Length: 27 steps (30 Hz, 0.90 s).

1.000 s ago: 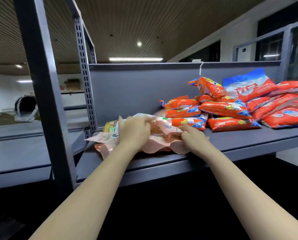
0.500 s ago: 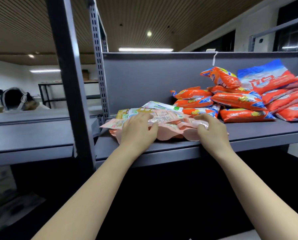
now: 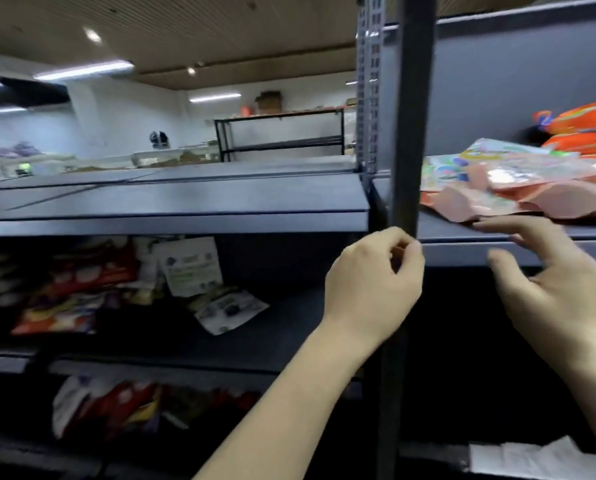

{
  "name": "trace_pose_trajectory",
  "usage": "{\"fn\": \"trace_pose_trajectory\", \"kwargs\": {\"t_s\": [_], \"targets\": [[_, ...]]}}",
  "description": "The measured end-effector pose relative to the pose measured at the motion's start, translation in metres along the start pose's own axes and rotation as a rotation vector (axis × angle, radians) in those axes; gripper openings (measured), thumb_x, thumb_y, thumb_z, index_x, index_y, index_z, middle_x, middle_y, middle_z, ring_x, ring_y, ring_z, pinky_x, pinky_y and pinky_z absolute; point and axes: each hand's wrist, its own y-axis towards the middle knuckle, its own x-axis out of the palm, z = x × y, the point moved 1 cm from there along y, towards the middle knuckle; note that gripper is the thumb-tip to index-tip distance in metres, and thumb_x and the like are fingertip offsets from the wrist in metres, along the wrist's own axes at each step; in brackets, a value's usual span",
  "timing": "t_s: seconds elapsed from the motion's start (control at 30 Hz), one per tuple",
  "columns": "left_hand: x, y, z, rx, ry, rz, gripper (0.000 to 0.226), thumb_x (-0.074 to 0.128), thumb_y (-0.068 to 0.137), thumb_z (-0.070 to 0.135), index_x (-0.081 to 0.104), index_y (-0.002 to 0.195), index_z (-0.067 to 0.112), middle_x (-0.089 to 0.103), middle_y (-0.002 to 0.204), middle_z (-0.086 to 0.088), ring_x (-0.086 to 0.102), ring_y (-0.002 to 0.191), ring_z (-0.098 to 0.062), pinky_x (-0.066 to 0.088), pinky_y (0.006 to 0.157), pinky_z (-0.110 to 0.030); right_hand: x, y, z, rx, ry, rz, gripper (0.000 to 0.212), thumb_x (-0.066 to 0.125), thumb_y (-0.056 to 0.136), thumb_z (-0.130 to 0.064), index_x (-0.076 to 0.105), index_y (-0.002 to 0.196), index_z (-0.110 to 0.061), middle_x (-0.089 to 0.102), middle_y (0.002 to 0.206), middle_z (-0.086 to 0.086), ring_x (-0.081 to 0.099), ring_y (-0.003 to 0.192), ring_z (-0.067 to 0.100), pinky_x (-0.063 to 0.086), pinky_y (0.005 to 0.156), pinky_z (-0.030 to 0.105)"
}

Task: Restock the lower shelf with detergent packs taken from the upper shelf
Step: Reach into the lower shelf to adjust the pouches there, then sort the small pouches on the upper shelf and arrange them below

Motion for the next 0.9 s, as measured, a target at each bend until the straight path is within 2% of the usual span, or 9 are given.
{"fn": "trace_pose_trajectory", "kwargs": {"t_s": [0.17,0.3,0.4,0.53,0.67,0.77,0.9], "targets": [[-0.072,-0.023,-0.076,-0.120,0.163,-0.063,0.022,0.048,0.092,0.037,0.062,0.079,0.026,0.063,0.070,0.011,0.057,0.068,-0.006,0.049,0.060,-0.028,0.067,-0.043,-0.046,-0.042,0.041,-0.061,0.025,0.054,0.078,-0.011,0.067,0.098,-0.021,0.061,0.094,-0.011,0.057,0.096,0.012,0.038,0.092,0.014],[-0.126,-0.043,-0.135,-0.206,0.256,-0.101,0.022,0.046,0.093,0.040,0.061,0.082,0.031,0.063,0.069,0.014,0.057,0.065,-0.002,0.045,0.055,-0.023,0.121,-0.071,-0.074,-0.011,0.042,-0.176,0.025,0.061,0.081,-0.007,0.066,0.098,-0.024,0.061,0.095,-0.016,0.056,0.095,0.010,0.036,0.088,0.006],[-0.164,-0.057,-0.176,-0.256,0.285,-0.140,0.020,0.045,0.095,0.041,0.060,0.082,0.035,0.061,0.067,0.017,0.055,0.061,-0.001,0.040,0.051,-0.022,0.158,-0.093,-0.090,0.036,0.014,-0.280,0.030,0.065,0.081,-0.002,0.066,0.103,-0.023,0.061,0.099,-0.017,0.056,0.099,0.010,0.038,0.088,0.017],[-0.204,-0.078,-0.219,-0.356,0.338,-0.164,0.020,0.046,0.095,0.044,0.059,0.081,0.036,0.054,0.056,0.014,0.049,0.047,-0.002,0.032,0.044,-0.021,0.195,-0.117,-0.105,0.119,-0.018,-0.432,0.029,0.061,0.086,-0.017,0.060,0.112,-0.030,0.056,0.107,-0.021,0.051,0.106,0.003,0.037,0.089,0.023],[-0.234,-0.095,-0.253,-0.407,0.365,-0.149,0.017,0.048,0.094,0.042,0.059,0.082,0.037,0.058,0.059,0.015,0.054,0.053,-0.002,0.038,0.046,-0.022,0.230,-0.132,-0.112,0.157,-0.082,-0.588,0.028,0.057,0.090,-0.025,0.056,0.117,-0.031,0.055,0.115,-0.018,0.047,0.117,0.005,0.037,0.093,0.026],[-0.245,-0.097,-0.276,-0.468,0.413,-0.207,0.015,0.047,0.095,0.043,0.061,0.096,0.037,0.060,0.071,0.017,0.056,0.062,-0.001,0.040,0.049,-0.022,0.254,-0.138,-0.109,0.181,-0.166,-0.763,0.033,0.053,0.093,-0.032,0.050,0.126,-0.032,0.050,0.126,-0.015,0.042,0.124,0.008,0.034,0.091,0.023],[-0.248,-0.091,-0.303,-0.523,0.455,-0.273,0.024,0.045,0.096,0.045,0.059,0.112,0.034,0.060,0.090,0.019,0.057,0.078,-0.004,0.047,0.061,-0.026,0.280,-0.135,-0.102,0.192,-0.221,-0.935,0.039,0.050,0.094,-0.037,0.044,0.133,-0.033,0.045,0.137,-0.012,0.041,0.127,0.011,0.039,0.099,0.029]]}}
